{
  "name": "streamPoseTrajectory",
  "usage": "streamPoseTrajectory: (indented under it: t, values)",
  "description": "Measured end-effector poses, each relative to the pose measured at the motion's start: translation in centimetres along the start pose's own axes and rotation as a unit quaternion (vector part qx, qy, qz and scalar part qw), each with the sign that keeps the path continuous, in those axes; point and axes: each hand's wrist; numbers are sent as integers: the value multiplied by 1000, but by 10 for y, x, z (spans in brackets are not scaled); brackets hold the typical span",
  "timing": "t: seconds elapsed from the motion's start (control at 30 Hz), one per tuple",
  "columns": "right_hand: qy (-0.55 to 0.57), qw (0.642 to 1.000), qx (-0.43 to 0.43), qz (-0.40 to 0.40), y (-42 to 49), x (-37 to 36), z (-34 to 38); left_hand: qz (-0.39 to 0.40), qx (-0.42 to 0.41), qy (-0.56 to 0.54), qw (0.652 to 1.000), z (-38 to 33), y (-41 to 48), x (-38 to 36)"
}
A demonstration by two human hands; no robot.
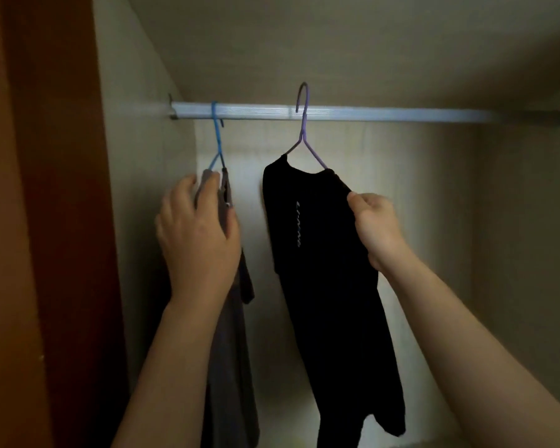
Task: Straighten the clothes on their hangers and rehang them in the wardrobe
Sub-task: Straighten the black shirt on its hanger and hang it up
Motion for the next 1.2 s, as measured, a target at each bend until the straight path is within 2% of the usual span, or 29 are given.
streamPoseTrajectory:
  t: [0.07, 0.17, 0.37, 0.57, 0.8, 0.93, 1.07, 1.2]
  values:
    - [6, 1000, 13, 7, 2, -19, 7, 19, 33, -50, 998, 5, -3, -1]
    - [9, 1000, 21, 17, 6, -46, 17, 35, 31, -121, 992, 12, -8, -1]
    - [6, 1000, -20, 6, 11, -87, 33, 55, 34, -164, 984, 17, -10, 1]
    - [-30, 999, -18, 36, 2, -99, 37, 66, 22, -166, 984, 19, -12, 0]
    - [-46, 996, -42, 63, -13, -105, 32, 84, 57, -173, 980, 21, -19, 9]
    - [-46, 998, 7, 51, -21, -93, 31, 100, 85, -165, 978, 24, -27, 14]
    - [-106, 989, 69, 73, -46, -72, 15, 102, 105, -137, 980, 17, -45, 22]
    - [-109, 987, 57, 106, -87, -44, -21, 108, 108, -100, 983, 9, -80, 36]
Point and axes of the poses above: each hand's wrist, its own y-axis towards the middle knuckle, its own x-axis out of the back of the hand, z = x × y, and after that the axes turned 8 degrees about -z, right-handed
